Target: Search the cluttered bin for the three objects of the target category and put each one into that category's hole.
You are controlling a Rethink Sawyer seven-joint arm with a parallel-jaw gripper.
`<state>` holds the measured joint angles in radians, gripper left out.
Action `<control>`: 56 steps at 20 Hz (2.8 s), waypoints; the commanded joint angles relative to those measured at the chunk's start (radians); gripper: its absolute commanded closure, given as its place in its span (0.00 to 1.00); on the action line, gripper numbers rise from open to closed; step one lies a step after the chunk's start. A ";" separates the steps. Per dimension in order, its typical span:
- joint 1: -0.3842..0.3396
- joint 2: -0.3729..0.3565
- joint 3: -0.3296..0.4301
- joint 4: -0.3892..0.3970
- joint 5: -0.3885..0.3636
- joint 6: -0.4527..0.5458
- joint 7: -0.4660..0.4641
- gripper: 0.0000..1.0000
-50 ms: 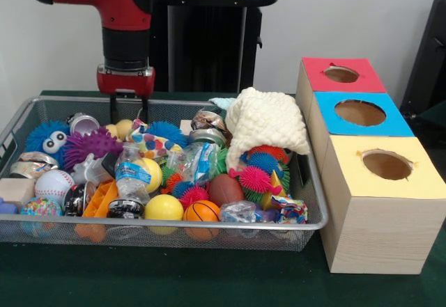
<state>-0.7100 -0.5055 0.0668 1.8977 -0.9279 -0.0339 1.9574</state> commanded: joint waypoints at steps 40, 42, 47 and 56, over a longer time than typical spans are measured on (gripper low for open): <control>-0.157 -0.383 0.247 0.261 0.128 0.161 0.004 1.00; -0.155 -0.401 0.253 0.282 0.139 0.163 0.011 1.00; -0.150 -0.445 0.292 0.336 0.178 0.167 0.019 1.00; -0.099 -0.610 0.364 0.487 0.295 0.148 0.063 1.00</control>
<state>-0.8396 -1.0058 0.2984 2.2733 -0.7203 0.0364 1.9574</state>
